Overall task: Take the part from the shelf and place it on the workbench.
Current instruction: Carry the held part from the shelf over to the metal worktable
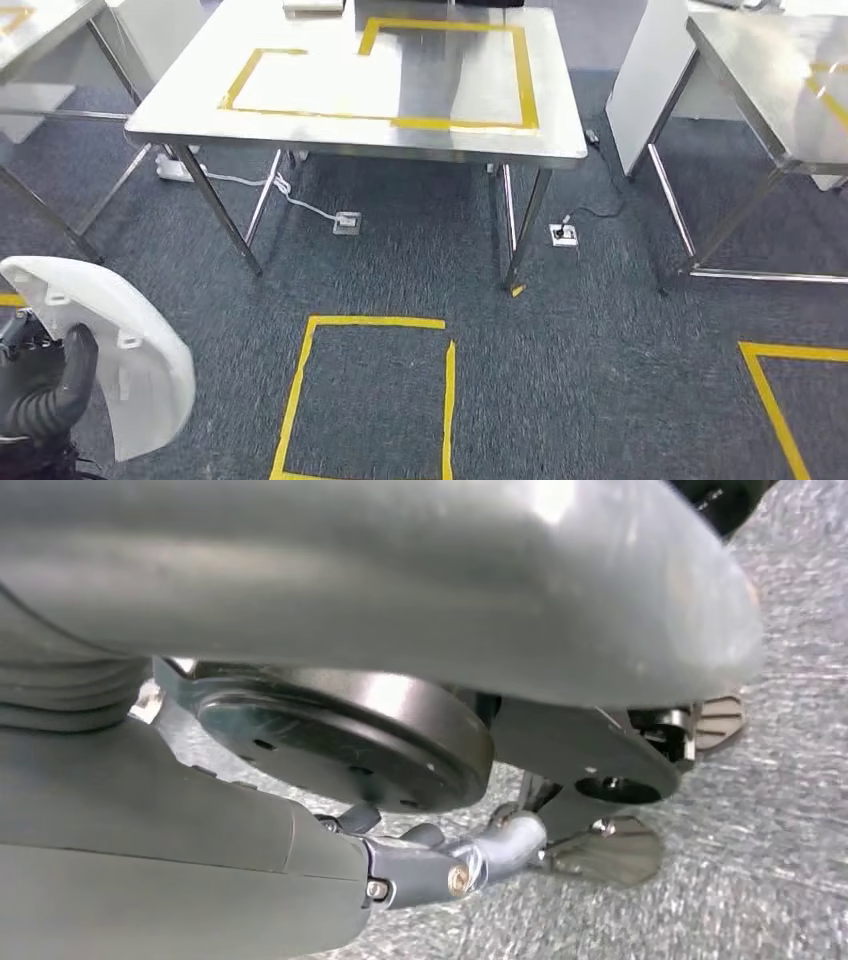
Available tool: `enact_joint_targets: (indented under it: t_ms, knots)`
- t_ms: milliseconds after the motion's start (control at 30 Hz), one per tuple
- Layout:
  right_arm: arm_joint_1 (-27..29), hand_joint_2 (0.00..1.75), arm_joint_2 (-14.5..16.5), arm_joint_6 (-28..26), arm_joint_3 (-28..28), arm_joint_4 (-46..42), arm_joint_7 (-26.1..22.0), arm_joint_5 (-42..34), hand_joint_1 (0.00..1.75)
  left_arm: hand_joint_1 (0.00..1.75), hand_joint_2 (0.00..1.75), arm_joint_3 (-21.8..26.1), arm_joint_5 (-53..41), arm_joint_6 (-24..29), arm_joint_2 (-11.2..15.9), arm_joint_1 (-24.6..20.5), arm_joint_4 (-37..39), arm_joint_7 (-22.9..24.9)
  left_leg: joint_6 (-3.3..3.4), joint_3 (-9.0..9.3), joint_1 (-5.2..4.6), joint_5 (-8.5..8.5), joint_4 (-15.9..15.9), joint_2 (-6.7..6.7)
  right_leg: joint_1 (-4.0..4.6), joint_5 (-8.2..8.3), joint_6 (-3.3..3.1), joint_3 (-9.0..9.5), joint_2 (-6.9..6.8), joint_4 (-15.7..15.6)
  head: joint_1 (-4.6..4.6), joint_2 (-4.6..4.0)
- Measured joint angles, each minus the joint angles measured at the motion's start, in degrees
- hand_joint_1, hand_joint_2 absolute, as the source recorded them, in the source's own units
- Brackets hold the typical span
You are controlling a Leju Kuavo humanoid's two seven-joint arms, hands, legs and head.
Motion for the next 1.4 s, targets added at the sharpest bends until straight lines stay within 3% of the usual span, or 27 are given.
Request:
enact_joint_targets:
  t_ms: [67, 133, 200, 267, 300, 333, 400, 433, 467, 500, 567, 633, 700, 767, 800, 833, 900, 933, 967, 1033, 1100, 1133, 1200, 1267, 1300, 1333, 1400]
  knots:
    - [0.0, 0.0, -0.1, 0.0, 0.0, 0.0, 0.3, 0.1, 0.0, 1.75, 1.75, 0.4, 0.1, 0.0, -0.1, 1.4, -1.5, -0.1, 0.71, 1.43, 0.12, -0.93, -0.5, -0.21, -0.04, 1.31, 0.37, -1.69, 0.05, 3.9, 0.2, -0.01]
    - [0.0, 0.0, -0.2, 0.0, 0.0, 0.0, 0.7, 0.1, 0.0, 1.75, 1.75, 0.7, 0.0, 0.0, -0.1, 2.2, -2.7, -0.1, 1.14, 3.38, 0.1, -2.11, -1.1, -0.31, -0.08, 1.44, 0.55, -6.82, 0.07, 11.4, 0.43, -0.01]
    - [0.1, 0.0, -0.2, 0.0, 0.0, 0.0, 1.3, 0.0, 0.0, 1.75, 1.75, 0.9, 0.0, -0.1, -0.2, 2.3, -3.0, 0.2, 1.43, 5.63, -0.04, -3.46, -1.8, -0.52, -0.01, -1.93, 0.57, -12.41, 0.09, 16.7, 0.53, 0.0]
    - [0.4, 0.0, -0.1, 0.1, 0.0, 0.0, 1.6, -0.1, 0.0, 1.75, 1.75, 0.9, 0.0, -0.3, -0.2, 2.3, -3.2, 0.6, 1.52, 8.4, -0.25, -5.08, -2.4, -0.88, 0.09, -5.14, 0.33, -15.62, 0.12, 16.1, 0.62, 0.0]
    - [0.5, 0.0, -0.1, 0.1, 0.0, 0.0, 1.7, -0.1, 0.0, 1.75, 1.75, 0.9, -0.2, -0.3, -0.2, 2.3, -3.3, 0.7, 1.51, 9.75, -0.4, -6.01, -2.6, -1.02, 0.18, -4.68, 0.0, -16.38, 0.15, 13.8, 0.7, 0.0]
    - [0.7, 0.0, -0.1, 0.1, 0.0, 0.0, 1.7, -0.1, 0.0, 1.75, 1.75, 0.9, -0.5, -0.3, -0.2, 2.3, -3.4, 0.8, 1.5, 11.02, -0.5, -7.04, -2.9, -1.14, 0.32, -1.77, -0.52, -16.77, 0.18, 10.6, 0.76, 0.0]
    - [1.1, 0.0, -0.2, 0.1, 0.0, 0.0, 1.9, -0.1, 0.0, 1.75, 1.75, 0.9, -1.4, -0.4, -0.3, 2.2, -3.7, 1.2, 1.19, 13.17, -0.7, -9.28, -3.1, -1.48, 0.94, 7.74, -1.51, -16.76, 0.43, 4.4, 0.63, 0.0]
    - [1.2, 0.0, -0.3, 0.1, 0.0, 0.0, 1.9, -0.1, 0.0, 1.75, 1.75, 0.9, -1.7, -0.4, -0.4, 2.2, -3.9, 1.4, 0.93, 14.29, -0.6, -10.28, -3.3, -1.67, 1.33, 11.12, -1.75, -16.34, 0.58, 2.7, 0.52, 0.0]
    - [1.2, 0.0, -0.3, 0.1, 0.0, 0.0, 2.0, -0.1, 0.0, 1.75, 1.75, 0.8, -2.0, -0.3, -0.5, 2.1, -4.1, 1.6, 0.51, 15.32, -0.51, -10.59, -3.2, -1.88, 1.65, 12.34, -1.86, -15.7, 0.72, 1.9, 0.46, 0.0]
    - [1.0, 0.0, -0.3, 0.0, 0.0, 0.0, 2.1, -0.1, 0.0, 1.75, 1.75, 0.8, -2.2, -0.3, -0.6, 1.9, -4.3, 1.7, 0.09, 15.86, -0.35, -10.15, -2.2, -2.04, 1.76, 11.67, -1.99, -14.55, 0.8, 1.9, 0.54, 0.0]
    - [0.5, 0.0, -0.4, -0.2, 0.0, 0.0, 2.3, -0.3, 0.0, 1.75, 1.75, 0.8, -2.3, -0.3, -0.6, 1.2, -4.6, 1.8, -0.51, 14.18, -0.17, -7.35, 3.4, -1.66, 1.65, 10.1, -2.66, -11.94, 0.74, 1.3, 0.55, -0.01]
    - [0.1, 0.0, -0.5, -0.5, 0.0, 0.0, 2.5, -0.6, 0.0, 1.75, 1.75, 0.7, -2.4, -0.3, -0.7, 0.4, -4.5, 2.0, -0.94, 8.68, -0.08, -6.51, 11.2, -1.06, 1.32, 8.32, -3.24, -9.28, 0.68, 1.0, 0.24, -0.01]
    - [-0.1, 0.0, -0.4, -0.8, 0.0, 0.0, 2.6, -0.9, 0.0, 1.75, 1.75, 0.6, -2.5, -0.4, -0.7, -0.3, -4.0, 2.2, -1.54, 2.69, 0.02, -10.48, 15.4, -0.87, 1.04, 6.18, -3.43, -6.88, 0.8, 0.8, -0.04, 0.0]
    - [0.2, 0.0, -0.3, -0.9, -0.1, 0.0, 2.7, -1.1, 0.0, 1.75, 1.75, 0.6, -2.6, -0.6, -0.7, -0.8, -3.4, 2.3, -1.87, -1.86, 0.09, -15.57, 14.9, -0.77, 0.69, 3.81, -3.23, -4.09, 1.03, 0.7, -0.1, 0.0]
    - [0.3, 0.0, -0.2, -1.0, -0.1, 0.0, 2.8, -1.2, 0.0, 1.75, 1.75, 0.6, -2.6, -0.6, -0.7, -1.0, -3.1, 2.3, -1.92, -3.54, 0.11, -15.95, 13.1, -0.69, 0.45, 2.57, -3.02, -2.58, 1.14, 0.7, -0.13, 0.0]
    - [0.4, 0.0, -0.2, -1.0, -0.1, 0.0, 2.8, -1.2, 0.0, 1.75, 1.75, 0.6, -2.6, -0.6, -0.6, -1.2, -2.7, 2.3, -1.94, -4.8, 0.16, -13.57, 10.6, -0.56, 0.2, 1.29, -2.75, -1.15, 1.23, 0.7, -0.12, 0.0]
    - [0.6, 0.0, -0.1, -1.1, -0.2, 0.0, 2.9, -1.3, 0.0, 1.75, 1.75, 0.6, -2.6, -0.6, -0.6, -1.5, -1.6, 2.3, -1.96, -6.33, 0.29, -2.39, 4.4, 0.11, 0.11, -1.26, -2.11, 1.23, 1.47, 0.8, -0.56, 0.0]
    - [0.5, 0.0, -0.1, -1.1, -0.3, 0.0, 3.0, -1.4, 0.0, 1.75, 1.75, 0.5, -2.6, -0.6, -0.6, -1.7, -1.0, 2.3, -1.74, -6.49, 0.32, 2.08, 2.6, 0.43, 0.2, -2.56, -1.74, 2.21, 1.54, 0.6, -0.73, 0.0]
    - [0.5, 0.0, -0.1, -1.1, -0.4, 0.0, 3.1, -1.4, 0.0, 1.75, 1.75, 0.5, -2.6, -0.7, -0.6, -2.0, -0.6, 2.3, -1.36, -6.37, 0.4, 4.54, 1.7, 0.64, 0.41, -3.18, -1.32, 3.13, 1.54, 0.6, -0.88, 0.0]
    - [0.1, 0.0, -0.2, -1.0, -0.6, 0.0, 3.1, -1.5, 0.0, 1.75, 1.75, 0.4, -2.6, -0.5, -0.6, -2.8, -0.1, 2.1, -0.29, -5.11, 0.57, 3.65, 1.8, 0.49, 0.54, -1.75, -0.59, 2.82, 1.32, 3.4, -0.71, 0.0]
    - [-0.1, 0.0, -0.3, -1.0, -0.8, 0.0, 2.9, -1.7, 0.0, 1.75, 1.75, 0.4, -2.7, -0.1, -0.6, -3.4, 0.2, 1.9, 0.54, -3.25, 0.7, 2.47, 1.2, 0.32, 0.44, 1.67, 0.02, -1.54, 1.05, 10.8, -0.5, 0.0]
    - [-0.2, 0.0, -0.3, -1.0, -1.0, 0.0, 2.9, -1.8, 0.0, 1.75, 1.75, 0.4, -2.8, 0.1, -0.6, -3.5, 0.4, 2.0, 0.81, -2.16, 0.69, 1.85, 0.8, 0.29, 0.33, 1.8, 0.31, -4.4, 0.94, 14.4, -0.4, 0.0]
    - [-0.1, 0.0, -0.3, -1.0, -1.2, 0.0, 2.8, -1.9, 0.0, 1.75, 1.75, 0.3, -3.1, 0.4, -0.6, -3.7, 0.7, 2.2, 1.07, 0.25, 0.61, 0.41, 0.1, 0.22, 0.27, -2.46, 0.74, -9.26, 0.84, 17.8, -0.25, 0.0]
    - [0.0, 0.0, -0.3, -1.1, -1.4, 0.0, 2.8, -1.9, 0.0, 1.75, 1.75, 0.2, -3.1, 0.5, -0.6, -4.0, 1.2, 2.3, 1.08, 2.75, 0.5, -1.18, -0.4, -0.05, 0.3, -8.31, 0.72, -12.26, 0.8, 16.9, -0.15, 0.0]
    - [0.1, 0.0, -0.3, -1.2, -1.4, 0.0, 2.9, -2.0, 0.0, 1.75, 1.75, 0.1, -3.2, 0.6, -0.7, -4.3, 1.4, 2.5, 1.06, 4.01, 0.38, -2.06, -0.6, -0.18, 0.38, -9.22, 0.46, -13.14, 0.8, 15.1, -0.12, 0.0]
    - [0.2, 0.0, -0.3, -1.3, -1.5, 0.0, 3.0, -2.1, 0.0, 1.75, 1.75, 0.0, -3.4, 0.7, -0.7, -4.5, 1.7, 2.7, 1.06, 5.16, 0.25, -2.95, -0.7, -0.26, 0.56, -7.51, -0.09, -13.62, 0.8, 12.4, -0.1, 0.0]
    - [0.4, 0.0, -0.4, -1.5, -1.7, 0.0, 3.1, -2.3, 0.0, 1.75, 1.75, -0.4, -3.7, 0.9, -0.7, -5.1, 2.5, 3.1, 0.99, 6.82, 0.07, -4.61, -0.8, -0.42, 1.31, 1.87, -1.72, -14.01, 0.99, 5.9, -0.13, 0.0]
